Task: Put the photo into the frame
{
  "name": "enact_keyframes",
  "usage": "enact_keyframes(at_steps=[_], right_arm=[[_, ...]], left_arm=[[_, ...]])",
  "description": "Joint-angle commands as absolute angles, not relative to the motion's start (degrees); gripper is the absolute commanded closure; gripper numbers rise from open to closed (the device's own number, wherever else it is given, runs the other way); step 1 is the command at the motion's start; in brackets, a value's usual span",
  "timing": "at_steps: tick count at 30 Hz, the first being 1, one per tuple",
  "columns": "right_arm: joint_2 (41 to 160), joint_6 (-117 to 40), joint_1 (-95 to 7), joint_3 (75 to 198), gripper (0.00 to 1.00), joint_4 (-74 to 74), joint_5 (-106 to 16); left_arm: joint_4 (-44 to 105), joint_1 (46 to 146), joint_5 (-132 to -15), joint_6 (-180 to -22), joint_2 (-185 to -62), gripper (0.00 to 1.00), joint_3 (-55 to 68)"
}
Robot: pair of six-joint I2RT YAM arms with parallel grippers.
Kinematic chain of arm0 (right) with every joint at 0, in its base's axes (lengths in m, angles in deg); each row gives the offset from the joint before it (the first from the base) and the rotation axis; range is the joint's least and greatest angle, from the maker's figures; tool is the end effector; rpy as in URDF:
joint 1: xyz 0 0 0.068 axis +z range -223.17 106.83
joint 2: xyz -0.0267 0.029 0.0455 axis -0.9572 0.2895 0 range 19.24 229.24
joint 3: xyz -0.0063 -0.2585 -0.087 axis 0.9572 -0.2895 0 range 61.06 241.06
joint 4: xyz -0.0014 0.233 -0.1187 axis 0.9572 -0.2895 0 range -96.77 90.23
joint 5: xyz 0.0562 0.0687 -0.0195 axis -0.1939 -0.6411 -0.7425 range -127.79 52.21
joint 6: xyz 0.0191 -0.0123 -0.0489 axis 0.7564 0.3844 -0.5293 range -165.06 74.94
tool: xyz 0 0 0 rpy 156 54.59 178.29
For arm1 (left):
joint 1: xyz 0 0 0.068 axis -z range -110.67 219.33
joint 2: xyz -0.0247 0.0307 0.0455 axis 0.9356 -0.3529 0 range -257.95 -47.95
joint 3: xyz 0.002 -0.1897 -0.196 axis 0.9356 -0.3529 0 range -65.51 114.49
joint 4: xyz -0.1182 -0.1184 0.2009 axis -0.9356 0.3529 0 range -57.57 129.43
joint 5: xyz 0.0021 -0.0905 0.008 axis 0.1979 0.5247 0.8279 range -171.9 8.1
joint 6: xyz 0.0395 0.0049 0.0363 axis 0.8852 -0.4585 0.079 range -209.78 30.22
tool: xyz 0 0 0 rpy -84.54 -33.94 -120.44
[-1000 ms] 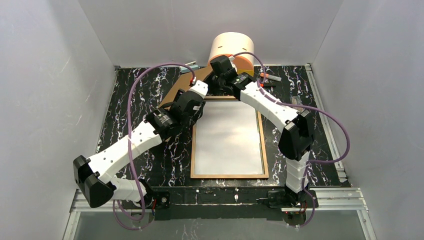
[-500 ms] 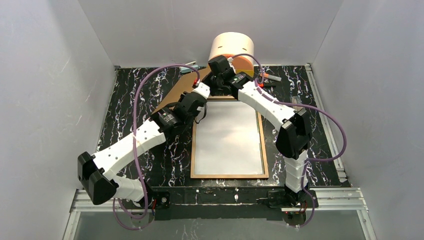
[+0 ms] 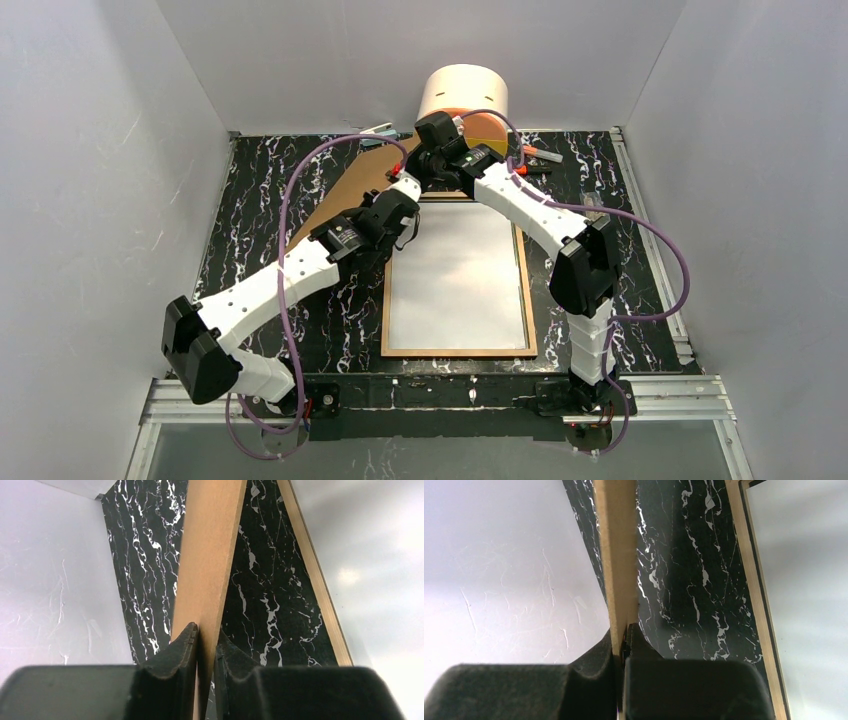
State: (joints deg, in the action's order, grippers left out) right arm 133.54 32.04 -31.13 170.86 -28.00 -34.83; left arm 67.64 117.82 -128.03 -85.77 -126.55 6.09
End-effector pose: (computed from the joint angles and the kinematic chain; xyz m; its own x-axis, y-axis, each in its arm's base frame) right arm 0.3501 0.3132 0.3354 -0.7102 0.6704 -0.2150 0.2492 0.5250 0.8138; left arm 0.2124 -0.2012 0.3356 -0.4327 0.5620 -0.7049 0.1958 0.8218 0.5350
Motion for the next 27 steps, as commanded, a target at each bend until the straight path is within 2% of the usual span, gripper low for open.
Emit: enact_keyframes(at_steps=[1, 2, 4, 7, 11, 17, 20, 23, 27], right_arm=[[130.16, 34.01, -31.07, 171.52, 0.99, -22.13, -36.80], [129.97, 33.93, -31.07, 171.23, 0.97, -22.04, -36.86], [128.99, 35.57, -31.50, 169.25, 0.83, -20.59, -39.94], [126.42, 38.16, -32.34, 164.81, 0.64, -14.15, -44.35], [124.85, 38.19, -32.73, 166.12, 0.47, -14.08, -44.12], [122.23, 36.05, -34.06, 166.46, 0.26, -12.79, -43.42], [118.69, 32.32, -34.97, 165.60, 0.11, -12.64, -41.99], [111.46, 27.00, -35.11, 158.56, 0.04, -7.22, -38.38], [100.09, 17.73, -35.36, 145.20, 0.01, 0.61, -33.29]], left_arm=[[68.01, 117.77, -130.00, -85.91, -126.52, 0.92, 6.21], [68.01, 117.76, -129.84, -85.91, -126.46, 0.95, 6.45], [67.87, 117.76, -129.59, -85.77, -126.16, 1.00, 6.66], [67.04, 117.76, -129.73, -85.12, -125.02, 1.00, 6.13], [66.43, 117.82, -130.14, -85.03, -123.63, 1.00, 5.60], [65.69, 117.68, -130.10, -85.61, -121.64, 1.00, 6.07], [65.63, 117.48, -130.48, -86.69, -121.06, 1.00, 7.21], [65.88, 116.87, -130.41, -88.53, -120.73, 1.00, 9.57], [65.97, 116.62, -130.76, -91.58, -120.78, 1.00, 14.76]])
